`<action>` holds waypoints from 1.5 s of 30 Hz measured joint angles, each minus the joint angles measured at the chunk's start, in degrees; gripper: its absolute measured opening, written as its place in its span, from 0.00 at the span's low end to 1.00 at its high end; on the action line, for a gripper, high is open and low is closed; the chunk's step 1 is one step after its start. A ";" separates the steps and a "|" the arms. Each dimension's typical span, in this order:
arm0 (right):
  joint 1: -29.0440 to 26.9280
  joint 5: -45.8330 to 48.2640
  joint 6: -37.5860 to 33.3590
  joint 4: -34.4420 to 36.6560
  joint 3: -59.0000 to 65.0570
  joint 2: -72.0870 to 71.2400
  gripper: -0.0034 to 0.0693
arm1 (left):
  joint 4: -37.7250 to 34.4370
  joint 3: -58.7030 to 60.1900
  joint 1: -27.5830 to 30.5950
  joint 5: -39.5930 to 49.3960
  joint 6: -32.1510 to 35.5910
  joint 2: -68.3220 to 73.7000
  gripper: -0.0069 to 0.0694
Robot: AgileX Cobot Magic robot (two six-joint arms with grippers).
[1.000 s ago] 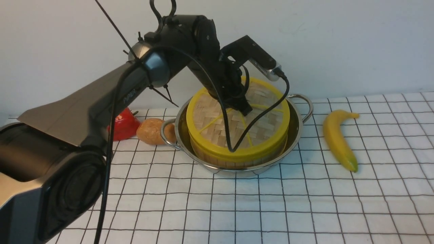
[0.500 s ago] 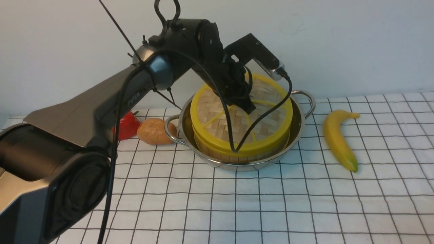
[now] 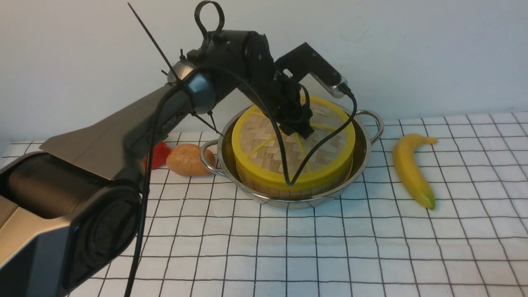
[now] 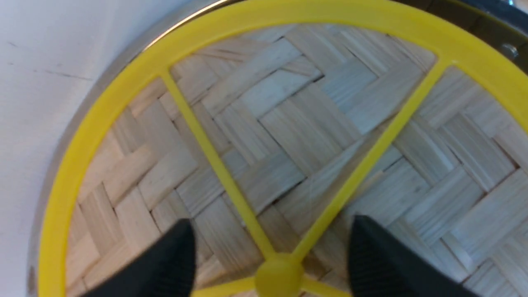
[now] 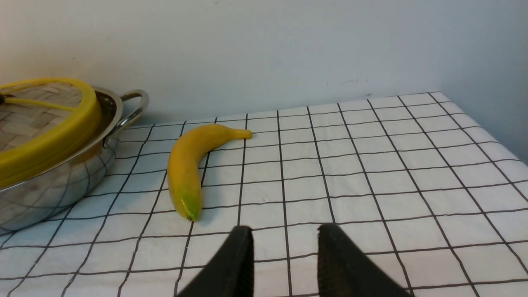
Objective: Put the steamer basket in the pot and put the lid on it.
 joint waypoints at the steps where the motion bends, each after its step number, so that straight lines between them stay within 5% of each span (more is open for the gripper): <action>1: 0.00 0.00 0.00 0.00 0.00 0.00 0.38 | 0.00 0.00 0.00 0.00 0.00 0.00 0.73; 6: 0.00 0.00 0.00 0.00 0.00 0.00 0.38 | 2.96 -0.01 -0.10 0.07 -2.89 -3.21 0.90; 12: 0.00 0.00 0.00 0.00 0.00 0.00 0.38 | 6.91 -0.21 -0.10 2.20 -14.18 -15.83 0.82; 18: 0.00 0.00 0.00 0.00 0.00 0.00 0.38 | 7.82 -0.41 0.16 15.15 -25.41 -25.45 0.47; 21: 0.00 0.00 0.00 0.00 0.00 0.00 0.38 | 4.42 -0.41 0.16 19.91 -28.25 -27.89 0.19; 24: 0.00 0.00 0.00 0.00 0.00 0.00 0.38 | -0.78 -0.41 0.16 20.38 -29.17 -28.96 0.08; 35: 0.00 0.00 0.00 0.00 0.00 0.00 0.38 | 1.50 1.54 1.56 20.44 -32.80 -31.51 0.07; 42: 0.00 0.00 0.06 0.00 0.00 0.00 0.38 | 10.64 18.44 3.05 18.87 -36.97 -51.31 0.09; 45: 0.00 0.00 0.06 0.00 0.00 0.00 0.38 | 10.48 30.61 5.22 9.74 -35.70 -62.53 0.09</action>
